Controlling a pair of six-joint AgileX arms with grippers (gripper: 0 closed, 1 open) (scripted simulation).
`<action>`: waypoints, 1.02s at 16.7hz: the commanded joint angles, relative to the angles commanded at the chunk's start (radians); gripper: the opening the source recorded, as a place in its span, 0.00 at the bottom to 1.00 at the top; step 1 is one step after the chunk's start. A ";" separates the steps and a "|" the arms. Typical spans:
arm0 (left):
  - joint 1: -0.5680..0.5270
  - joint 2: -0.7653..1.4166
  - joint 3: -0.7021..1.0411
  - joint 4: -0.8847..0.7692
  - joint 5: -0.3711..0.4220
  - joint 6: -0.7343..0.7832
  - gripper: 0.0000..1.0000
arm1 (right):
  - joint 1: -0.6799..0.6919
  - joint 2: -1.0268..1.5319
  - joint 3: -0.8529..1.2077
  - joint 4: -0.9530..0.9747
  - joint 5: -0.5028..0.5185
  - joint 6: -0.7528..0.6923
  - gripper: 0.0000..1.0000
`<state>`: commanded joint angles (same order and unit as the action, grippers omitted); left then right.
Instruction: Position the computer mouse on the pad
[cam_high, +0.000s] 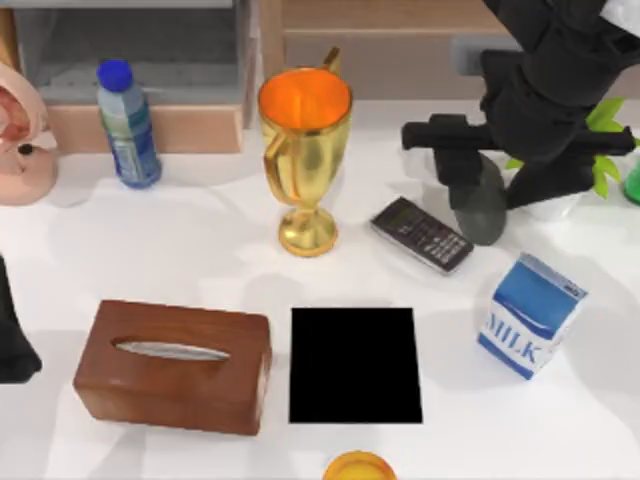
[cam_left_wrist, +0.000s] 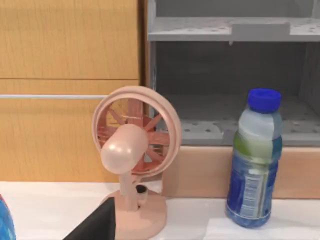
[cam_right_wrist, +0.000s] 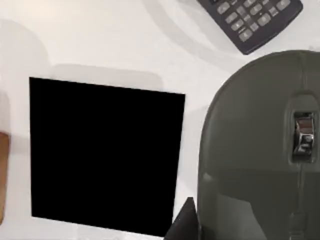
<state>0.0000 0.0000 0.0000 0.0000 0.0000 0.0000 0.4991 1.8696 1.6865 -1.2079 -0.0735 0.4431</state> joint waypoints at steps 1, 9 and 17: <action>0.000 0.000 0.000 0.000 0.000 0.000 1.00 | 0.053 0.022 0.012 0.003 0.005 0.069 0.00; 0.000 0.000 0.000 0.000 0.000 0.000 1.00 | 0.302 0.218 0.014 0.042 0.051 0.379 0.00; 0.000 0.000 0.000 0.000 0.000 0.000 1.00 | 0.298 0.230 0.009 0.040 0.048 0.394 0.00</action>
<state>0.0000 0.0000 0.0000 0.0000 0.0000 0.0000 0.7969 2.0997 1.6960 -1.1675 -0.0253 0.8373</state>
